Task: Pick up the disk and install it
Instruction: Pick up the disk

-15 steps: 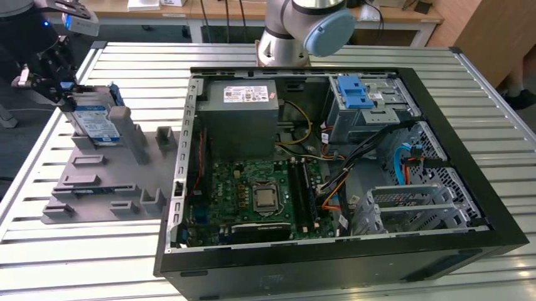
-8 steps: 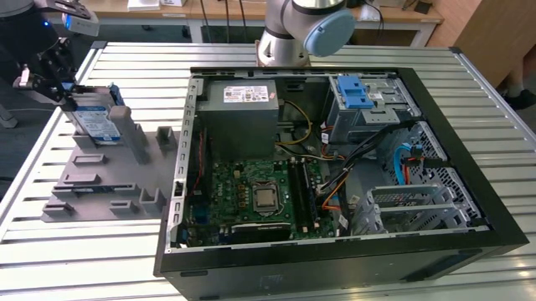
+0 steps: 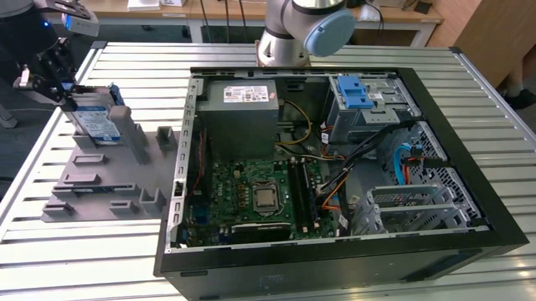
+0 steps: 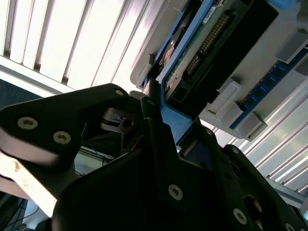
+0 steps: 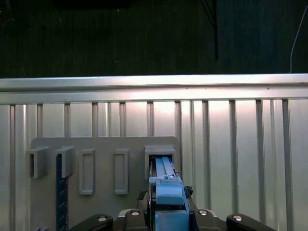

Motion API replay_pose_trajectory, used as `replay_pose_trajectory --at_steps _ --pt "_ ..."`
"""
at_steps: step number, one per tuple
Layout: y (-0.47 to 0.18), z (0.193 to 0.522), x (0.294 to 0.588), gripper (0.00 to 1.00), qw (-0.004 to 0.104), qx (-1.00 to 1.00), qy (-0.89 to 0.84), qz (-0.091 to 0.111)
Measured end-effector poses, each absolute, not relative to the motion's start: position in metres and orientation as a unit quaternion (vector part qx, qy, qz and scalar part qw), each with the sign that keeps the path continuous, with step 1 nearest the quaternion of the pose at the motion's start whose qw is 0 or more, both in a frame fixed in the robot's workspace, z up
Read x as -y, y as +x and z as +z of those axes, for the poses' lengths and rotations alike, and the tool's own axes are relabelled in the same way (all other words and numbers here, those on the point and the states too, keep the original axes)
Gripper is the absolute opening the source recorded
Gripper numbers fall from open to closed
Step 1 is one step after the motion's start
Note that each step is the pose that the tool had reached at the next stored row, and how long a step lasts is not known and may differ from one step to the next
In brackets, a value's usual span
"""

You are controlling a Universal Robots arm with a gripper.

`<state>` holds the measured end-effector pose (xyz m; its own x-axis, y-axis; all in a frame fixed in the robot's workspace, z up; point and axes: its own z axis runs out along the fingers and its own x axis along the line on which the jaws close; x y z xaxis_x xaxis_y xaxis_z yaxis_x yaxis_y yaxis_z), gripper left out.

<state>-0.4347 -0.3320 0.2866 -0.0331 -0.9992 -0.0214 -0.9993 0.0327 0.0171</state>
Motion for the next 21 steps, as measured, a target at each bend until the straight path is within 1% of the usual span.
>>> replay_pose_trajectory --at_steps 10,11,17,19,20,21 --pt "-0.4347 0.2867 0.3326 0.38 0.002 -0.718 -0.696 0.014" --pt "-0.4347 0.2867 0.3326 0.44 0.002 -0.718 -0.696 0.014" --pt "-0.4347 0.2867 0.3326 0.44 0.002 -0.718 -0.696 0.014" --pt "-0.4347 0.2867 0.3326 0.42 0.002 -0.718 -0.696 0.014" --pt "-0.4347 0.2867 0.3326 0.36 0.002 -0.718 -0.696 0.014" --pt "-0.4347 0.2867 0.3326 0.36 0.002 -0.718 -0.696 0.014"
